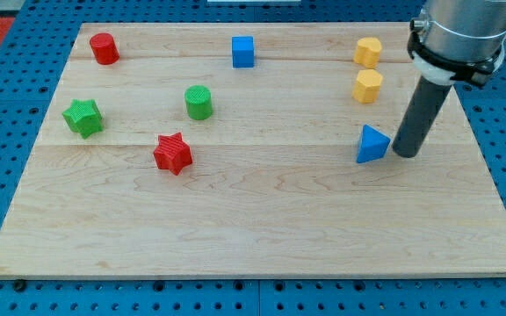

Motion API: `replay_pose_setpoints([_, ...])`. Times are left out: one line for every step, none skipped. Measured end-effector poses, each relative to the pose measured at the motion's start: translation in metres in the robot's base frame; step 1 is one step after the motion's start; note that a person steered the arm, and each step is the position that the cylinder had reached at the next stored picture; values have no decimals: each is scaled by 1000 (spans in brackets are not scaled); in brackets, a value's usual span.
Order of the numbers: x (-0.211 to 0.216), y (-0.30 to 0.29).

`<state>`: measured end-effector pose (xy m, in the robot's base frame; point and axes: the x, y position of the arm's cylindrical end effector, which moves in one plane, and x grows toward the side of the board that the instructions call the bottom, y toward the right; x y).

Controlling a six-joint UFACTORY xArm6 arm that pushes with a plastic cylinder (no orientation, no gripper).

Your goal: Push the yellow hexagon towards the top of the blue triangle

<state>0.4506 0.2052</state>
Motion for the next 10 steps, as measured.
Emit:
replay_pose_setpoints([-67,34])
replay_pose_setpoints([-117,33])
replay_pose_setpoints([-133,19])
replay_pose_setpoints([-133,-15])
replay_pose_setpoints([-128,-32])
replay_pose_setpoints([-110,-32])
replay_pose_setpoints([-101,-32])
replay_pose_setpoints([-101,-27])
replay_pose_setpoints([-101,-20])
replay_pose_setpoints([-101,-20])
